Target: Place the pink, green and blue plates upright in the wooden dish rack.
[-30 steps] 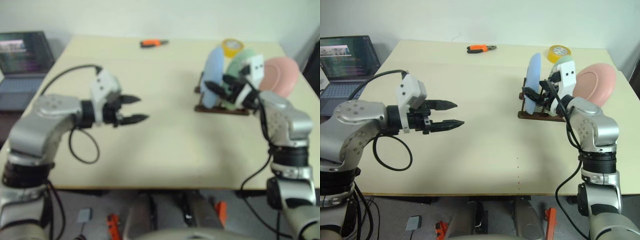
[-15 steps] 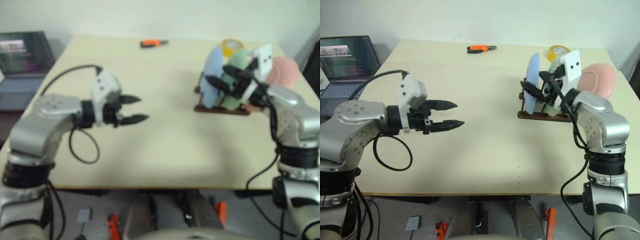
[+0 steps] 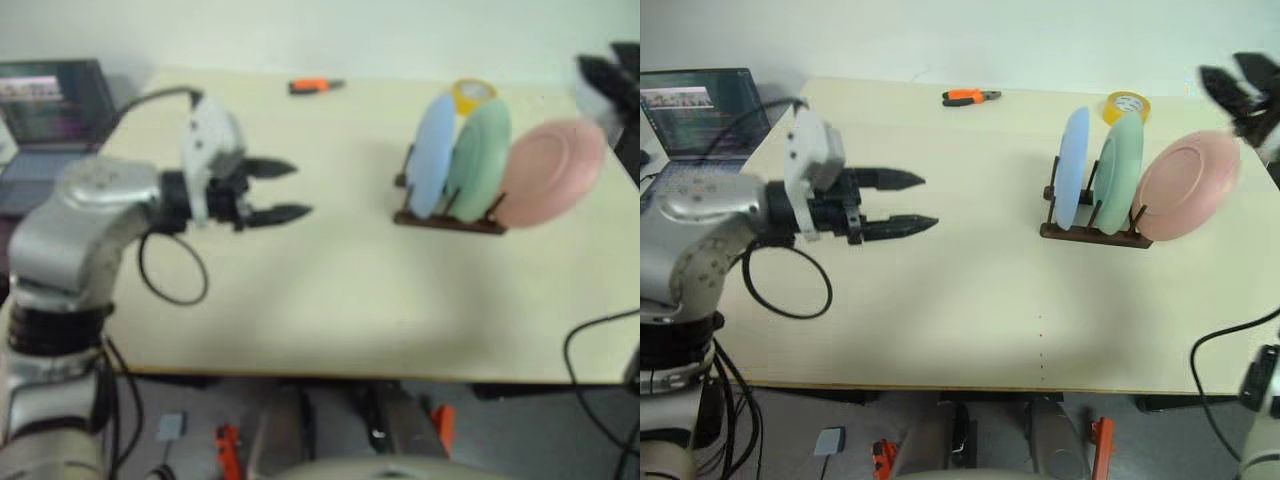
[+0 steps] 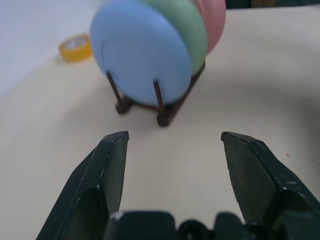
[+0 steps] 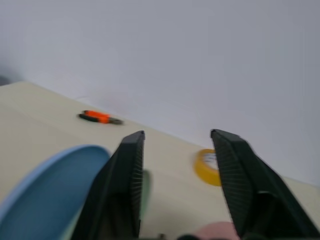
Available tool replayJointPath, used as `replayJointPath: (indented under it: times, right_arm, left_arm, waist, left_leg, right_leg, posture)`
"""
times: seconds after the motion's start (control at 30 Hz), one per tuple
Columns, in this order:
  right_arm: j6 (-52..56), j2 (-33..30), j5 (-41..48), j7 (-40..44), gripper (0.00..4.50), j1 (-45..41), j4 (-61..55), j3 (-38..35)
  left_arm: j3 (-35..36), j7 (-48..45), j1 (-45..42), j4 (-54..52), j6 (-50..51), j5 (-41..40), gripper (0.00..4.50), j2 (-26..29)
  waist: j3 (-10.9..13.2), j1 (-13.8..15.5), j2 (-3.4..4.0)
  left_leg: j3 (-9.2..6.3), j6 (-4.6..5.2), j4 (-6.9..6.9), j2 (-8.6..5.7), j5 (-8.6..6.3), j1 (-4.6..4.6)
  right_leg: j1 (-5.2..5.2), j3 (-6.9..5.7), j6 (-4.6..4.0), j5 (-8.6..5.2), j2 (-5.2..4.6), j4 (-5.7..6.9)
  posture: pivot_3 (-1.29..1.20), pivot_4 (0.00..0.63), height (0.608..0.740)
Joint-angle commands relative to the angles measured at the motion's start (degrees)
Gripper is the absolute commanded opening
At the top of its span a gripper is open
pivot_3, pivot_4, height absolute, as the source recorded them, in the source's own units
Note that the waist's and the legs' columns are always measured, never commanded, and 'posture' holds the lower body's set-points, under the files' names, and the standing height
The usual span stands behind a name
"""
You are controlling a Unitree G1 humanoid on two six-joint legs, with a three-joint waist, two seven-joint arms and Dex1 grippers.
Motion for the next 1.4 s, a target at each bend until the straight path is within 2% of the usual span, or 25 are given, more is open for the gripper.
replayJointPath:
  times: [0.03, 0.13, 0.33, 0.7, 1.13, 1.4]
  right_arm:
    - [-2.68, -1.28, -5.32, -6.15, 1.06, 0.96, 4.47, -1.34]
    - [-2.77, -0.46, -8.09, -8.73, 0.02, 3.20, 4.17, 0.60]
    - [0.68, 2.00, -11.19, -12.40, 0.02, 6.44, 1.93, 4.00]
    - [3.50, 6.30, -12.73, -15.47, 0.02, 7.01, 1.51, 6.04]
    - [1.64, 9.41, -12.54, -12.68, 0.02, 1.69, -1.46, 9.67]
    - [0.58, 6.81, -14.43, -11.04, 0.02, 2.12, 0.41, 9.94]
  left_arm:
    - [-5.82, 2.08, -6.27, -0.01, -0.48, 2.46, 3.26, -4.82]
    - [-11.78, 2.25, -7.43, -1.01, -0.65, 4.06, 3.26, -9.71]
    - [-18.26, 6.19, -9.44, 2.39, 2.06, 10.61, 3.26, -12.99]
    - [-19.04, 9.86, -11.15, -1.12, 9.78, 11.10, 3.26, -17.62]
    - [-18.83, 11.29, -11.55, -1.42, 11.05, 11.81, 3.26, -18.65]
    - [-18.24, 11.65, -10.36, -0.49, 10.22, 13.10, 3.26, -17.00]
  waist:
    - [-0.01, -0.11, 0.01]
    - [-0.06, -0.22, 0.11]
    - [-0.02, -1.21, 0.22]
    - [-0.03, -0.77, 0.23]
    - [-0.03, -0.60, 0.25]
    - [-0.03, -0.49, 0.25]
  left_leg:
    - [0.01, 0.00, 0.04, -0.02, 0.00, 0.01]
    - [0.10, 0.04, 0.06, -0.07, 0.02, 0.06]
    - [0.07, 0.04, 0.00, -0.03, 0.03, 0.11]
    - [0.05, 0.04, 0.03, -0.05, 0.02, 0.03]
    - [0.00, 0.04, 0.03, -0.04, 0.03, 0.05]
    - [0.03, 0.04, 0.04, -0.05, 0.03, 0.04]
  right_leg:
    - [0.04, 0.02, 0.04, 0.02, 0.00, 0.00]
    - [0.06, 0.17, 0.14, 0.09, -0.01, 0.02]
    - [-0.04, 0.24, 0.40, 0.24, 0.20, 0.19]
    - [-0.02, 0.21, 0.50, 0.28, 0.09, 0.04]
    - [-0.03, 0.18, 0.48, 0.28, 0.12, 0.09]
    - [-0.02, 0.19, 0.48, 0.28, 0.10, 0.07]
  posture:
    - [0.00, 0.150, 0.740]
    - [0.00, 0.150, 0.740]
    - [0.00, 0.150, 0.740]
    - [0.00, 0.150, 0.740]
    - [0.00, 0.150, 0.740]
    - [0.00, 0.150, 0.740]
